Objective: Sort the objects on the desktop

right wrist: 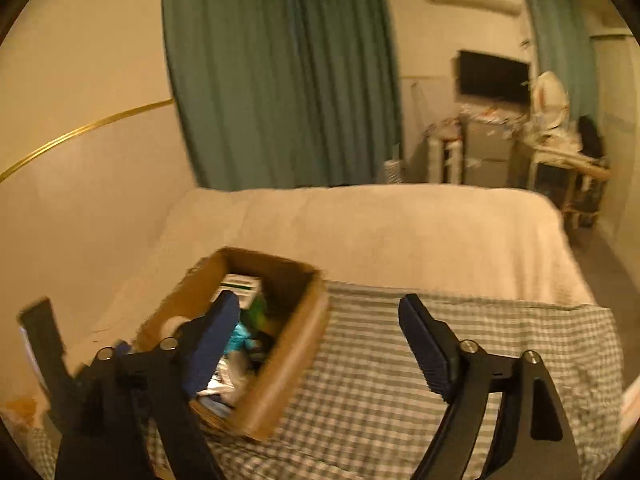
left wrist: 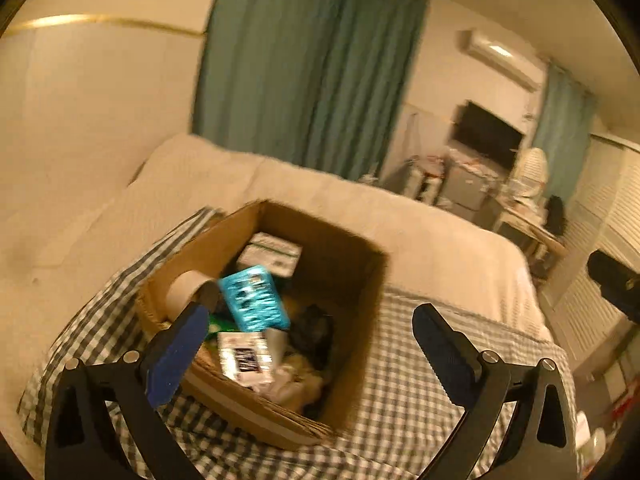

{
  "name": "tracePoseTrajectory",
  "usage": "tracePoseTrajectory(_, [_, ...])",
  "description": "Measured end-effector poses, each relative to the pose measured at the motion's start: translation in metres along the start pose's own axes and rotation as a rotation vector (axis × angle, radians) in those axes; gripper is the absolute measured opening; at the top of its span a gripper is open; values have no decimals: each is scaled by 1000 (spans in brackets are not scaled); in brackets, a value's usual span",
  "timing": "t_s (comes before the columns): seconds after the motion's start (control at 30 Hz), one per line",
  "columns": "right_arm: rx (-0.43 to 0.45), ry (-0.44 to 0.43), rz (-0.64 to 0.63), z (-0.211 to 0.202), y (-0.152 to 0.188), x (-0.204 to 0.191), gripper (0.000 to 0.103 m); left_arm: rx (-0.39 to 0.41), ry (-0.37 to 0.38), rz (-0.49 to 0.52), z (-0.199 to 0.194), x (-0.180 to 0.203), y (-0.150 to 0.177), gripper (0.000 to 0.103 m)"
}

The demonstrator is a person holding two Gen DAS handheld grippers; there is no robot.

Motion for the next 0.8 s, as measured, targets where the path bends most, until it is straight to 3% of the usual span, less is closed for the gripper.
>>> tracePoseTrajectory(0.1, [32, 71, 24, -24, 17, 24, 85, -24, -52, 57, -2, 14, 11, 103])
tracePoseTrajectory(0.23, [39, 127, 97, -33, 59, 52, 99, -75, -106, 70, 5, 24, 30, 103])
tracePoseTrajectory(0.33, [12, 148, 159, -24, 88, 65, 103, -59, -55, 24, 5, 23, 40, 103])
tracePoseTrajectory(0.4, [-9, 180, 201, -16, 102, 73, 103, -57, -70, 20, 7, 23, 43, 103])
tracePoseTrajectory(0.57, [-66, 202, 231, -1, 114, 86, 102, -79, -109, 89, 15, 32, 45, 103])
tracePoseTrajectory(0.8, [-89, 207, 198, 11, 113, 77, 102, -94, -83, 63, 22, 25, 48, 103])
Point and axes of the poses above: each gripper's, at about its wrist camera, not at the fingertips, and z roughly the way its jaws point, x to its right, y to its underside, the point moved 2 cm from there along z, roughly the way its jaws point, and after that the axes turned 11 degrees about -x, right-handed, at the moved point
